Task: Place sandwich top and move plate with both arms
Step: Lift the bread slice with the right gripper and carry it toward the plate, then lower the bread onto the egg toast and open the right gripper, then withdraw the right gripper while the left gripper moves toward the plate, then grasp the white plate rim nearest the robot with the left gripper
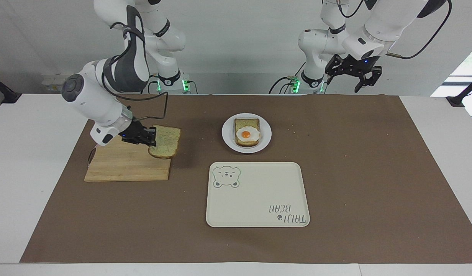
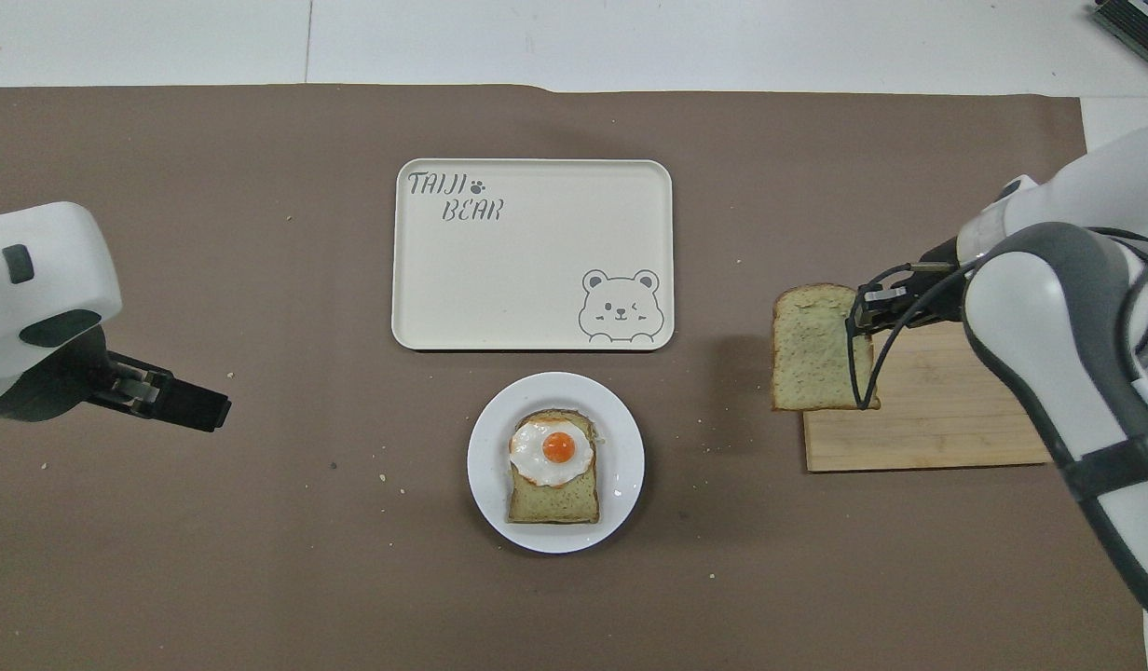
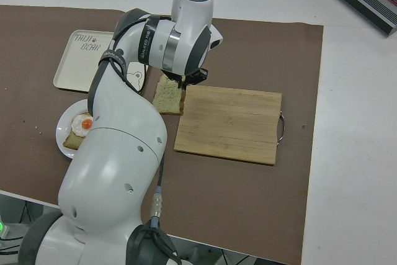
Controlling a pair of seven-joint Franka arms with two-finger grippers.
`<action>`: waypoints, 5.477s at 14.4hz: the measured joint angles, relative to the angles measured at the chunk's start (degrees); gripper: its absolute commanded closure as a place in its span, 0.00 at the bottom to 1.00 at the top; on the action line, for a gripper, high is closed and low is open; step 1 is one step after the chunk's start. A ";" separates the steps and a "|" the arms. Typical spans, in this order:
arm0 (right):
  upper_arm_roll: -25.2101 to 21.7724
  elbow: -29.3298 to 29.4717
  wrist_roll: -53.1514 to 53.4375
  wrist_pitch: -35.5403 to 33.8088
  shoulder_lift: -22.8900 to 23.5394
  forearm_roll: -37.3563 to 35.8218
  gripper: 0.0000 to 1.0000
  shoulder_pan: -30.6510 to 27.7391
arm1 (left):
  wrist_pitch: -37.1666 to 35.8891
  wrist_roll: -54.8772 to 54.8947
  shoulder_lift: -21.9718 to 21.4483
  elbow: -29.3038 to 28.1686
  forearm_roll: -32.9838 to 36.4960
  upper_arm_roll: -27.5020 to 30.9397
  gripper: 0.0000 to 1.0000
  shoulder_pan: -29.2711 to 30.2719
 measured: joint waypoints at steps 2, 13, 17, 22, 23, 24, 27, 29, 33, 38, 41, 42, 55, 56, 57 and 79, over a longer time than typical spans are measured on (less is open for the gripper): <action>0.13 0.00 2.71 0.66 0.00 1.25 1.00 4.19 | 0.00 0.00 0.00 -0.01 0.00 0.01 0.00 0.00; 0.29 -2.78 10.78 10.47 0.81 9.09 1.00 19.73 | 0.00 0.00 0.00 -0.01 0.00 0.05 0.00 0.00; 0.29 -4.99 12.47 13.85 1.35 10.36 1.00 23.33 | 0.00 0.00 -0.01 -0.01 0.00 0.05 0.00 0.00; 0.29 -7.77 12.39 16.96 2.58 10.36 1.00 25.70 | 0.00 0.00 -0.01 -0.01 0.00 0.05 0.00 0.00; 0.29 -8.09 12.39 18.22 3.39 10.36 1.00 26.37 | 0.00 0.00 -0.01 -0.01 0.00 0.05 0.00 0.00; 0.30 -8.30 12.39 19.21 4.31 10.36 1.00 27.05 | 0.00 0.00 -0.02 -0.01 0.00 0.05 0.00 0.00; 0.29 -8.86 11.95 21.11 6.12 10.36 1.00 27.88 | 0.00 0.00 -0.02 -0.01 0.00 0.05 0.00 0.00; 0.10 -9.25 11.39 21.14 6.23 10.36 0.00 27.87 | 0.00 0.00 -0.02 -0.01 0.00 0.05 0.00 0.00; -0.65 -8.57 11.27 21.99 6.12 9.10 0.00 26.92 | 0.00 0.00 -0.02 -0.01 0.00 0.05 0.00 0.00; -1.12 -5.14 9.97 21.98 3.95 -0.71 0.00 19.11 | 0.02 0.00 -0.03 -0.01 0.00 0.09 0.00 0.00; -1.22 -5.00 9.96 21.93 2.23 -1.55 0.00 16.60 | 0.02 0.00 -0.03 -0.01 0.00 0.60 0.00 0.12; -1.28 -4.93 9.96 21.89 1.50 -2.78 0.00 15.24 | 0.02 0.00 -0.03 -0.01 0.00 0.85 0.00 0.20; -1.53 0.36 9.77 0.81 -12.30 -12.75 0.00 1.59 | 12.71 -1.43 0.06 -11.28 -14.56 1.10 0.00 2.29; -1.55 0.42 9.77 -0.38 -13.71 -12.75 0.00 0.85 | 15.56 -1.41 0.02 -13.55 -15.89 1.11 0.00 2.43; -1.58 0.77 9.77 -1.73 -14.84 -12.77 0.00 0.29 | 18.90 -1.38 -0.14 -15.95 -17.09 1.03 0.00 2.42; -2.36 10.00 7.88 -14.74 -15.93 -16.19 0.00 -1.59 | 70.50 11.68 5.32 -49.48 -54.28 -0.56 0.14 -19.10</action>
